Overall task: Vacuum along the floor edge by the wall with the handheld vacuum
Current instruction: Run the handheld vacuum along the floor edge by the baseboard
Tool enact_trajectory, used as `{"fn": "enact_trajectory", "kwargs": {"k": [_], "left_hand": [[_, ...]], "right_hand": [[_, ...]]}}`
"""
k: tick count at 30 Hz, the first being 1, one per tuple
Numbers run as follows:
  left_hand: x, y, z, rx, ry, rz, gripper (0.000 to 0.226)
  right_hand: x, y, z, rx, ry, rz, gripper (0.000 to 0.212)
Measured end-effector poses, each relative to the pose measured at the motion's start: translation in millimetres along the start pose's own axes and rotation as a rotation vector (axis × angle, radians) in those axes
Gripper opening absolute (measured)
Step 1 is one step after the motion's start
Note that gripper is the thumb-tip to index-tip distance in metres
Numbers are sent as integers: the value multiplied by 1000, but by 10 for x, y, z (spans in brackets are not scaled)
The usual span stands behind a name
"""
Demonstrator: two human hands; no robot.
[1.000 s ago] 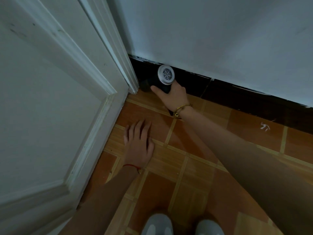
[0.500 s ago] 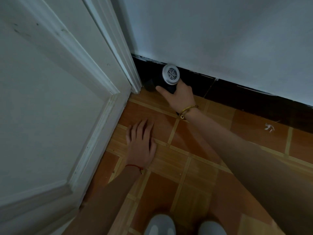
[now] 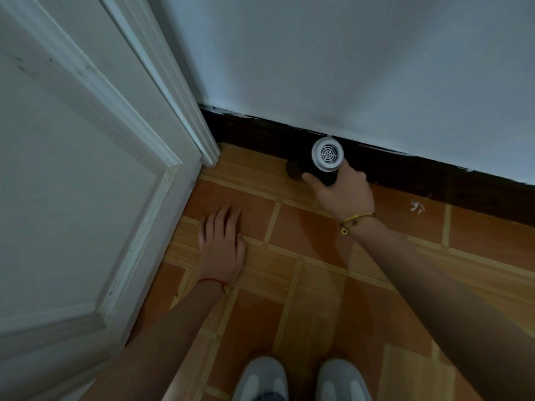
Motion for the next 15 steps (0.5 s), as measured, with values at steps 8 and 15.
{"fn": "enact_trajectory", "kwargs": {"k": [8,15], "left_hand": [[-260,34,-515,-21,-38,59,54],[-621,90,-1150,-99,-53,151,55]], "right_hand": [[43,-8,-10,-34,56,66,68],[420,-295,-771,-166,23,-59,64]]}}
Point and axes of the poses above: each hand's wrist, its own y-axis towards the middle knuckle, its own x-axis out of the back of the hand, z = x × y, the point moved 7 cm from there along y, towards the middle knuckle, and after that the axes turned 13 degrees about -y, right-handed, at the moved point
